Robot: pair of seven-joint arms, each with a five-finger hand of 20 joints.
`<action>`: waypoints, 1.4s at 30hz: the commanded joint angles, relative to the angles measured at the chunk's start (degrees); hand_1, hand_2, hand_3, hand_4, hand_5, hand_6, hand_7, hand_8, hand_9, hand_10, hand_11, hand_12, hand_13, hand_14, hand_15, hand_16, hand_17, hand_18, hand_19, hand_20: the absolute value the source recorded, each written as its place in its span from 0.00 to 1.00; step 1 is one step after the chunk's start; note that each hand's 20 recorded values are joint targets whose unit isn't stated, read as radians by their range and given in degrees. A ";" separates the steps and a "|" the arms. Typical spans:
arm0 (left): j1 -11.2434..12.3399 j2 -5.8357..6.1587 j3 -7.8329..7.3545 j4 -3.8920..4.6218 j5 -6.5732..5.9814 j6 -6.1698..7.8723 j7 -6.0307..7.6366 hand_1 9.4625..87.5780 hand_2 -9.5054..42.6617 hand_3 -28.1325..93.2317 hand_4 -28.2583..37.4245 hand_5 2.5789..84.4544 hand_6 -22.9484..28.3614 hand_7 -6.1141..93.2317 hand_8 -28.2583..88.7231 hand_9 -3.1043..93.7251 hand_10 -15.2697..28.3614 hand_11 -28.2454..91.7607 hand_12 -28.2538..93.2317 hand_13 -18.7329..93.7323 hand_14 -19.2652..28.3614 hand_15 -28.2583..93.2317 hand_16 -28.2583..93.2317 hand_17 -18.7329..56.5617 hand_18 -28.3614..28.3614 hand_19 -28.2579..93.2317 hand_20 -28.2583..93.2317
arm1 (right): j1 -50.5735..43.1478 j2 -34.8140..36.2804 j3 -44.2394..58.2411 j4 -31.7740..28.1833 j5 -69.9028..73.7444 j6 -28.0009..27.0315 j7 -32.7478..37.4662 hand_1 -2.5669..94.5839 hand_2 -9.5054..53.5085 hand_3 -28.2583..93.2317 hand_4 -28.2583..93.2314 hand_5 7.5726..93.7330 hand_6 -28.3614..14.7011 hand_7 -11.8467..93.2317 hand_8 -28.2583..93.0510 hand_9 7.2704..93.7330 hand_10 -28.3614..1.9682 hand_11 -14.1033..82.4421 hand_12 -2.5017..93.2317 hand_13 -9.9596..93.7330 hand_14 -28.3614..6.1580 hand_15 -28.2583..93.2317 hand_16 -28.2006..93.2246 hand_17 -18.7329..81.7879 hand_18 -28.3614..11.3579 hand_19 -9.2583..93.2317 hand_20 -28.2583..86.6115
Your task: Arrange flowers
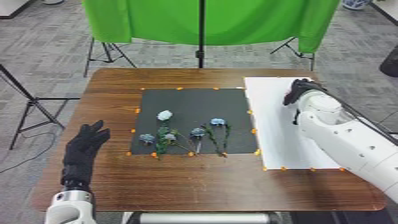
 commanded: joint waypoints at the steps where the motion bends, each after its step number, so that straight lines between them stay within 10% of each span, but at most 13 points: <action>1: 0.39 -0.49 0.00 0.19 0.31 -0.46 -0.19 0.17 0.38 0.73 0.00 0.53 0.55 0.16 0.19 0.51 0.68 0.39 0.32 0.45 0.77 0.41 0.23 0.27 0.73 0.32 0.38 | -3.99 1.43 -3.97 0.90 -3.88 22.09 -5.06 0.55 0.00 0.76 0.07 0.61 0.69 0.26 0.15 0.72 0.47 0.27 0.18 0.96 0.72 0.67 0.48 0.82 0.46 1.00 0.62; 6: 0.46 -0.53 0.08 0.21 0.30 -0.57 -0.07 0.17 0.38 0.73 0.00 0.53 0.56 0.16 0.19 0.51 0.68 0.39 0.32 0.45 0.77 0.41 0.23 0.27 0.73 0.32 0.38 | -9.11 4.36 -1.25 -7.23 -4.98 27.44 -7.87 0.65 0.00 0.68 0.06 0.82 0.68 0.30 0.29 0.96 0.63 0.27 0.34 1.00 0.77 0.69 0.50 0.86 0.46 1.00 0.68; 16: 0.51 -0.36 0.00 0.17 0.44 -0.86 -0.69 0.17 0.39 0.73 0.00 0.53 0.55 0.16 0.19 0.51 0.68 0.39 0.32 0.45 0.77 0.41 0.22 0.27 0.73 0.32 0.38 | -23.29 8.39 6.57 -29.48 -3.20 22.70 -12.82 0.65 0.00 0.69 0.07 0.84 0.68 0.30 0.30 0.97 0.64 0.27 0.35 1.00 0.79 0.69 0.49 0.86 0.47 1.00 0.70; 34: 0.40 -0.10 0.09 0.23 0.86 -1.56 -1.59 0.18 0.39 0.73 0.00 0.53 0.56 0.15 0.19 0.50 0.68 0.39 0.31 0.45 0.77 0.41 0.23 0.27 0.73 0.32 0.38 | -28.28 6.37 4.19 -31.93 0.60 23.42 -16.37 0.61 0.00 0.67 0.10 0.79 0.68 0.30 0.29 0.91 0.61 0.28 0.33 0.99 0.78 0.69 0.51 0.85 0.46 1.00 0.71; 42: 0.44 -0.18 0.04 0.27 0.99 -1.81 -1.23 0.17 0.38 0.73 0.00 0.53 0.56 0.16 0.19 0.50 0.68 0.39 0.31 0.45 0.77 0.41 0.23 0.27 0.73 0.32 0.38 | -30.57 6.36 7.97 -33.92 3.93 21.62 -17.38 0.38 0.00 0.74 0.09 0.64 0.62 0.25 0.16 0.76 0.46 0.30 0.20 0.98 0.73 0.68 0.50 0.83 0.45 1.00 0.70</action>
